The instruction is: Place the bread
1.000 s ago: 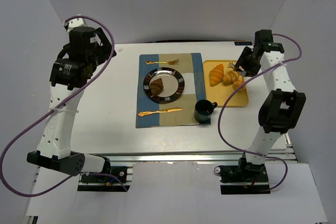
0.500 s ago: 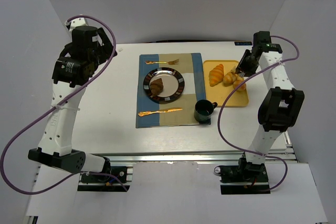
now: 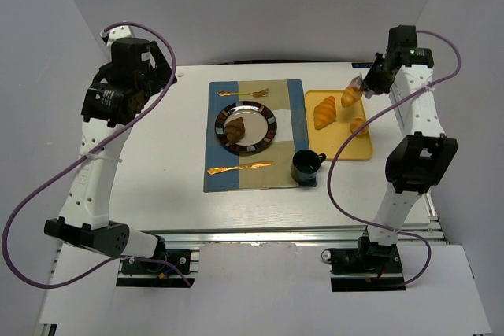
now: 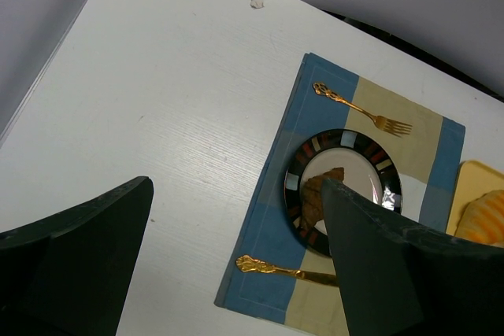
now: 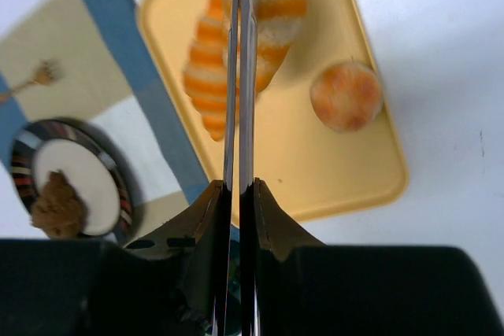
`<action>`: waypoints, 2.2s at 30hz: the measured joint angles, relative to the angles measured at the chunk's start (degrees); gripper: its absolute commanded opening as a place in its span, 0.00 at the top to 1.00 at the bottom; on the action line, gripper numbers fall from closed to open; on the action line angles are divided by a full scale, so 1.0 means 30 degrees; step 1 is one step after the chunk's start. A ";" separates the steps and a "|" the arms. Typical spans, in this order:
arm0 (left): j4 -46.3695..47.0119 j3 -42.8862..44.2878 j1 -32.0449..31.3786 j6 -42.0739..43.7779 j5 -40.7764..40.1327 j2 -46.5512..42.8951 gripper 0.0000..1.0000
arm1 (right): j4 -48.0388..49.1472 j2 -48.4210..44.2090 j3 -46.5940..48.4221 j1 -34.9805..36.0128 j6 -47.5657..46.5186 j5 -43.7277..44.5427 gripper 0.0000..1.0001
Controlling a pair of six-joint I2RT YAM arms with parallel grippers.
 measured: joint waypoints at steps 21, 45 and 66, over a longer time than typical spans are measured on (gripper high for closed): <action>-0.0007 -0.0168 0.0000 -0.0248 0.0051 -0.0299 0.02 | 0.1734 -0.0714 -0.0233 1.0018 0.0058 -0.2455 0.99; -0.0495 -0.1042 0.0000 -0.0721 -0.0095 -0.1537 0.02 | 0.1894 0.0911 -0.1370 1.1293 -0.0124 -0.2076 0.63; -0.0510 -0.1166 0.0000 -0.0889 -0.0029 -0.1909 0.02 | 0.0765 0.0423 0.0408 1.3799 -0.1938 -0.0517 0.44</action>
